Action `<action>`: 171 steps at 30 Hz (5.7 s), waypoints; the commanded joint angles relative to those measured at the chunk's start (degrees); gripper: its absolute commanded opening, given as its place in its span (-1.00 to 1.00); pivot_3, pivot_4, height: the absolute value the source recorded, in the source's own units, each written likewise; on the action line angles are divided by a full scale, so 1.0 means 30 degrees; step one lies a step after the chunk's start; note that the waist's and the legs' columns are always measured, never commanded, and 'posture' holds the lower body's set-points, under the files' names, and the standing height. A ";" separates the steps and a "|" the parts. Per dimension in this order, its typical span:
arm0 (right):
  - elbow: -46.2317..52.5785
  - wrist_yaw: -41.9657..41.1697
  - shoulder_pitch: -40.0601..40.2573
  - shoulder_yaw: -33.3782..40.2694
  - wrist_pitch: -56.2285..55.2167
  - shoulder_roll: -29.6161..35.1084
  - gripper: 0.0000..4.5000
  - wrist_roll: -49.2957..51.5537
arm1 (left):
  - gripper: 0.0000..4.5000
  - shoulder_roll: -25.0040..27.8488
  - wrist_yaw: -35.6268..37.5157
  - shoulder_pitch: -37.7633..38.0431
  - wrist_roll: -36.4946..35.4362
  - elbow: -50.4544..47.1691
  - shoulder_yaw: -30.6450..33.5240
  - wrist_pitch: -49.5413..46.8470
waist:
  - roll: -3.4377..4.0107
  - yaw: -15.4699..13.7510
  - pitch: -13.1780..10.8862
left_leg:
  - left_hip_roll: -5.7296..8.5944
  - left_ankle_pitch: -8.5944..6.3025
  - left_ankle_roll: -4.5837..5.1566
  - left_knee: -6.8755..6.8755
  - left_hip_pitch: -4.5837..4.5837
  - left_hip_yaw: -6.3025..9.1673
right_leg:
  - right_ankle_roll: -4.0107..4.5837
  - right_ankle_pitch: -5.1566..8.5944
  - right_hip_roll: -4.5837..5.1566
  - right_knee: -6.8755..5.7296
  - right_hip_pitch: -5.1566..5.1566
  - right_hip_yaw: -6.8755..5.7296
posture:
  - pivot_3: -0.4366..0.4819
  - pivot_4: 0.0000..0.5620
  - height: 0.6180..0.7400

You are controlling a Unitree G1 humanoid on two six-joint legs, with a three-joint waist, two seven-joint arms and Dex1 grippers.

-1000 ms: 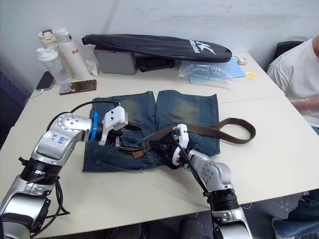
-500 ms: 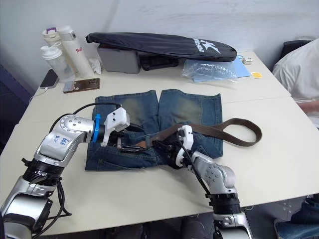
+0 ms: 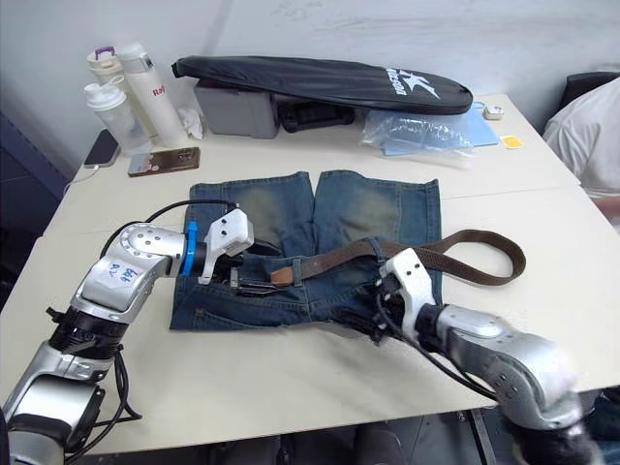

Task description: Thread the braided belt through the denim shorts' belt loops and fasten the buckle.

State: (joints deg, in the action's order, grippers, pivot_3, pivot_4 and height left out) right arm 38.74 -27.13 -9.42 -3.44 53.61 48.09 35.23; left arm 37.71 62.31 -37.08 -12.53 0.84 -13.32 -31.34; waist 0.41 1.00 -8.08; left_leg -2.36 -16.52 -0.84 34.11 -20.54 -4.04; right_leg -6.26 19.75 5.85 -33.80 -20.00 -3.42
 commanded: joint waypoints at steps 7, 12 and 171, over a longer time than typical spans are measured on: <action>-0.2287 -0.4930 -0.0560 -0.4910 -0.8141 0.4220 0.99 -0.8603 | 1.00 0.0546 0.0976 -0.0600 0.0253 0.0545 0.0309 0.1473 | -0.0088 -0.0308 -0.0061 | -0.0099 0.0057 -0.0100 0.0030 0.0023 -0.0055 | -0.0005 -0.0003 -0.0114 -0.0016 -0.0021 0.0010 | -0.05 -0.47 1.00; -0.5580 -0.4588 -0.1341 -0.5962 -0.9018 0.3007 0.61 -1.1380 | 1.00 0.0839 0.1009 -0.0252 0.0200 0.0200 0.0420 0.1456 | -0.0108 -0.0319 -0.0053 | -0.0106 0.0063 -0.0112 0.0062 0.0038 -0.0091 | -0.0003 -0.0005 -0.0103 -0.0024 -0.0009 0.0047 | -0.05 -0.47 1.00; 0.1327 -0.2161 0.3124 0.5833 -0.0744 0.5263 0.97 0.4906 | 1.00 -0.2052 -0.3564 0.3023 0.6661 -0.0712 -0.2681 1.5523 | 0.0009 -0.0858 -0.0116 | -0.0138 -0.0057 0.0057 0.0194 -0.0034 0.0050 | -0.0001 -0.0013 -0.0040 0.0065 0.0101 0.0216 | -0.05 -0.47 1.00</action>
State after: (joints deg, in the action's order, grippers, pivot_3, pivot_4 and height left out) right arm 40.71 -34.09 0.75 13.65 50.87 64.40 50.21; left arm 32.35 54.14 -28.01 5.93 -1.77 -21.27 11.81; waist 0.44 -1.57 -8.43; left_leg -2.78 -16.69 -0.66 34.70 -20.67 -3.89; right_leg -6.27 19.71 5.74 -33.59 -19.70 -2.78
